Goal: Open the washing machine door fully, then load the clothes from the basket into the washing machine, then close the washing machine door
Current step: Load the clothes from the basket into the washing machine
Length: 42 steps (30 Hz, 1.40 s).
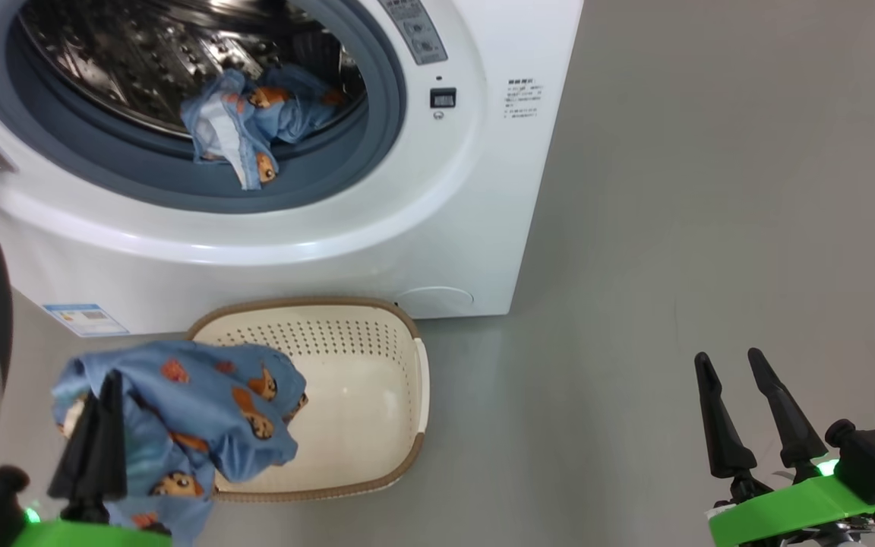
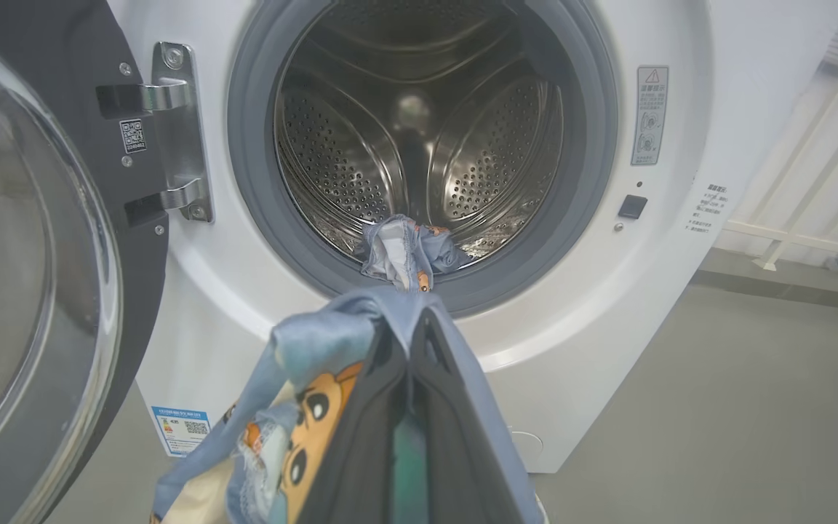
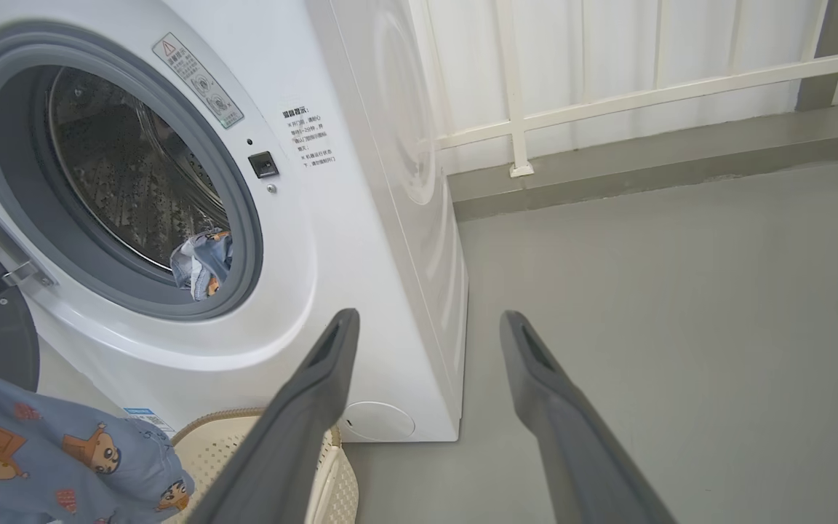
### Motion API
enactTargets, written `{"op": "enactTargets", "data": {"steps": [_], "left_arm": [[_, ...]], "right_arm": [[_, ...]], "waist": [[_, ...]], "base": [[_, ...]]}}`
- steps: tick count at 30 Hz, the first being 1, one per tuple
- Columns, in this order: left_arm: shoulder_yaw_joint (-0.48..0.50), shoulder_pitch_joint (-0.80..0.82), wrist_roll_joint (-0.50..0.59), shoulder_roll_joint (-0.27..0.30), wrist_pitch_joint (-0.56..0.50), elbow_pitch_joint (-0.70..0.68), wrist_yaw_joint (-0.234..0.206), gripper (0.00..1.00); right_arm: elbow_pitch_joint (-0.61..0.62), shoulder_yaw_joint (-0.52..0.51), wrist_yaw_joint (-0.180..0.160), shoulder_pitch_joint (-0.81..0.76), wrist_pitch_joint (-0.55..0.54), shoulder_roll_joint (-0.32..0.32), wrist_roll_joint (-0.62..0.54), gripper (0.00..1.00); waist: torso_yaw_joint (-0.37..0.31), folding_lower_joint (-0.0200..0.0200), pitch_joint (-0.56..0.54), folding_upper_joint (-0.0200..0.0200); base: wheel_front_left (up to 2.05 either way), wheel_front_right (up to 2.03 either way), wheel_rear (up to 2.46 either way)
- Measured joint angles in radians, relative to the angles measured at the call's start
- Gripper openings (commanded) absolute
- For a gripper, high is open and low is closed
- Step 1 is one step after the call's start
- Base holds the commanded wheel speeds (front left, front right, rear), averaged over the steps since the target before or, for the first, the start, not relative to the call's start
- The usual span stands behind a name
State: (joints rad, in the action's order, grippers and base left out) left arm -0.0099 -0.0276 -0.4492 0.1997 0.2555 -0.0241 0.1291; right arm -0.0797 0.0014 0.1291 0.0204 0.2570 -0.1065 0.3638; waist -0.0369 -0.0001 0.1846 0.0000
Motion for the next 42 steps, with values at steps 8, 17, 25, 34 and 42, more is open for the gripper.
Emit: {"op": "enactTargets", "data": {"steps": [8, 17, 25, 34, 42], "left_arm": [[0.000, 0.201, -0.020, 0.051, 0.000, -0.007, 0.000, 0.00], [-0.004, 0.580, -0.005, 0.143, 0.001, 0.084, 0.000, 0.00], [-0.091, 0.767, -0.025, 0.193, 0.001, 0.366, 0.000, 0.00], [-0.200, 0.925, -0.124, 0.238, 0.001, 0.604, 0.000, 0.00], [-0.327, 1.051, -0.223, 0.302, 0.001, 0.796, 0.000, 0.00]], "right_arm": [[0.008, 0.009, 0.000, 0.038, 0.000, 0.024, -0.002, 1.00], [0.013, 0.033, 0.000, 0.127, 0.000, 0.047, -0.006, 1.00], [0.014, 0.069, 0.000, 0.155, 0.000, 0.053, 0.004, 1.00], [0.022, 0.100, 0.000, 0.182, 0.000, 0.054, 0.039, 1.00], [0.032, 0.125, 0.000, 0.186, 0.000, 0.055, 0.070, 1.00]], "waist": [[-0.018, 0.0000, 0.073, 0.0000], [-0.059, 0.0000, 0.183, 0.0000], [-0.119, 0.0000, 0.246, 0.0000], [-0.184, 0.0000, 0.295, 0.0000], [-0.245, 0.0000, 0.330, 0.0000]], "base": [[0.00, 0.00, 0.00], [0.00, 0.00, 0.00], [0.00, 0.00, 0.00], [0.00, 0.00, 0.00], [0.00, 0.00, 0.00]]}}
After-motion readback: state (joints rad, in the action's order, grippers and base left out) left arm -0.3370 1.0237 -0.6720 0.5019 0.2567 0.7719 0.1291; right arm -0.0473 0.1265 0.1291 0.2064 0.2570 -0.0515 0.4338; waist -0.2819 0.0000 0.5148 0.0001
